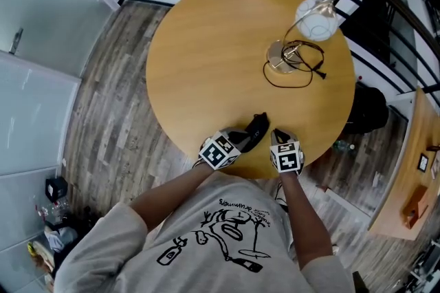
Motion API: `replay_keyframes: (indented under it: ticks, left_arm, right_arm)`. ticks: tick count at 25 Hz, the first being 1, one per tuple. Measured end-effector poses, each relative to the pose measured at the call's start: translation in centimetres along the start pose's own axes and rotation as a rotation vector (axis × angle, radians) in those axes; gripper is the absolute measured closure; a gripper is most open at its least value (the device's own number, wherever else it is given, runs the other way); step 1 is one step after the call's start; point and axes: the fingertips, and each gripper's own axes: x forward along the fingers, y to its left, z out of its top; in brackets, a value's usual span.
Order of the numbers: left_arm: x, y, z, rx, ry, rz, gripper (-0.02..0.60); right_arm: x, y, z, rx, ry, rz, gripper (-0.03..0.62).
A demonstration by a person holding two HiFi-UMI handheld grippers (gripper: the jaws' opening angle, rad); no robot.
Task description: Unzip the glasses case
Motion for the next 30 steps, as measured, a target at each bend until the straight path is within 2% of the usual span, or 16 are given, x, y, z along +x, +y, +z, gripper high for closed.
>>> replay_keyframes:
  ticks: [6, 10, 19, 24, 30]
  left_arm:
    - [-3.4, -2.0, 4.6, -0.075, -0.164, -0.004, 0.574]
    - [-5.8, -3.6, 8.0, -0.104, -0.271, -0.01, 0.574]
    - [-9.8, -6.3, 12.3, -0.095, -0.434, 0.02, 0.574]
    - [-10.4, -7.0, 12.8, -0.049, -0.469, 0.05, 0.574]
    - [-10.0, -7.4, 13.1, -0.029, -0.472, 0.05, 0.574]
  right_arm:
    - [-5.6, 2.0, 4.4, 0.157, -0.173, 0.075, 0.568]
    - [-9.9, 3.9, 8.0, 0.212, -0.297, 0.133, 0.568]
    - [-16.1, 7.3, 11.4, 0.157, -0.432, 0.164, 0.568]
    - [-17.0, 8.3, 11.4, 0.147, -0.468, 0.188, 0.569]
    - [-17.8, 7.8, 11.8, 0.12, -0.518, 0.161, 0.571]
